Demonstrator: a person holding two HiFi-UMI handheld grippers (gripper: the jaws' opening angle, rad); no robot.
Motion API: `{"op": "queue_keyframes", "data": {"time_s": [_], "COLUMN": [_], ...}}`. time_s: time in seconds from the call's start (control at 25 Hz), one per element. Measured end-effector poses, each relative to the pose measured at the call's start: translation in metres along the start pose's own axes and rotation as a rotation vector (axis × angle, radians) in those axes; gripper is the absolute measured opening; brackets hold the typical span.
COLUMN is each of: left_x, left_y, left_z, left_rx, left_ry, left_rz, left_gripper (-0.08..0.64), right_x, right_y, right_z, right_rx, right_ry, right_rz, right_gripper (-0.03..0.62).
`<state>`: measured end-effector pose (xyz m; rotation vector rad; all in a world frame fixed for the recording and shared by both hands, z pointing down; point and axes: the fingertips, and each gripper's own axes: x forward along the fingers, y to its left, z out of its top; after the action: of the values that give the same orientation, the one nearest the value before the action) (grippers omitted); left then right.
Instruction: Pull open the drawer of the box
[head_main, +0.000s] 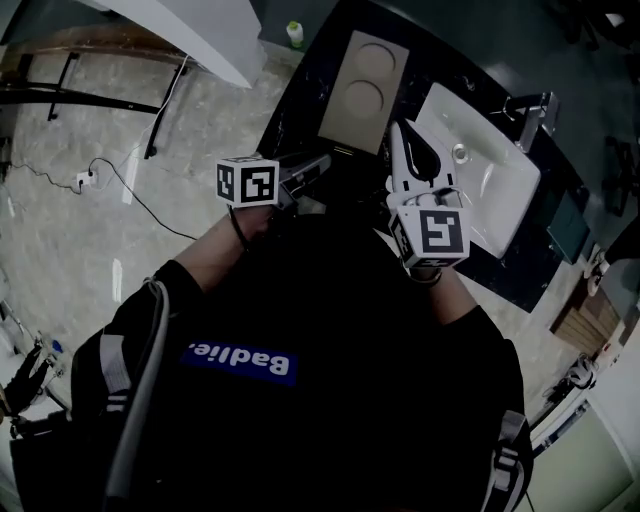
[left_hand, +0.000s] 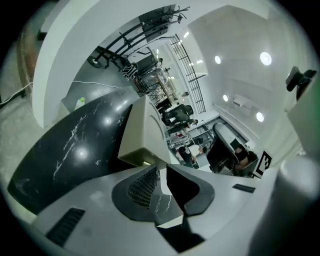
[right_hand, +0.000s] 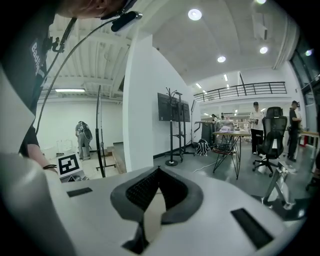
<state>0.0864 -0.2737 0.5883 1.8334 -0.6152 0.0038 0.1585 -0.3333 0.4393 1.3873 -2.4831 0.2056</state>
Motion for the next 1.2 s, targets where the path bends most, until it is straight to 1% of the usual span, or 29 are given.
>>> {"op": "queue_keyframes", "data": {"time_s": [0.04, 0.12, 0.2, 0.32, 0.44, 0.56, 0.72, 0.8, 0.84, 0.96, 1.2], "left_x": [0.002, 0.006, 0.009, 0.013, 0.018, 0.023, 0.028, 0.028, 0.028, 0.028, 0.029], "left_y": [0.003, 0.008, 0.012, 0.017, 0.021, 0.024, 0.026, 0.029, 0.031, 0.032, 0.027], "left_z": [-0.002, -0.007, -0.008, -0.008, -0.010, -0.009, -0.009, -0.009, -0.009, -0.009, -0.011], "left_rx": [-0.018, -0.054, -0.094, -0.147, -0.186, -0.210, -0.247, -0.255, -0.259, -0.258, -0.183], "left_ry": [-0.010, -0.033, -0.075, -0.142, -0.179, -0.201, -0.232, -0.236, -0.237, -0.238, -0.203], "left_rz": [0.009, 0.026, 0.033, 0.038, 0.043, 0.044, 0.027, 0.025, 0.023, 0.016, 0.032], "left_gripper": [0.048, 0.048, 0.048, 0.048, 0.048, 0.048, 0.048, 0.048, 0.048, 0.048, 0.048], "right_x": [0.004, 0.012, 0.022, 0.037, 0.054, 0.076, 0.116, 0.134, 0.141, 0.160, 0.179], "right_y": [-0.005, -0.014, -0.023, -0.033, -0.038, -0.045, -0.059, -0.065, -0.068, -0.072, -0.074], "right_z": [0.000, 0.000, -0.002, -0.007, -0.012, -0.023, -0.059, -0.071, -0.074, -0.077, -0.082], "right_rx": [-0.010, -0.030, -0.055, -0.113, -0.179, -0.302, -0.475, -0.557, -0.582, -0.620, -0.679], "right_ry": [0.003, 0.008, 0.007, 0.019, 0.054, 0.105, 0.241, 0.279, 0.292, 0.313, 0.337], "right_rz": [0.013, 0.041, 0.068, 0.100, 0.128, 0.156, 0.176, 0.175, 0.175, 0.180, 0.187], "right_gripper": [0.000, 0.000, 0.000, 0.000, 0.000, 0.000, 0.000, 0.000, 0.000, 0.000, 0.000]}}
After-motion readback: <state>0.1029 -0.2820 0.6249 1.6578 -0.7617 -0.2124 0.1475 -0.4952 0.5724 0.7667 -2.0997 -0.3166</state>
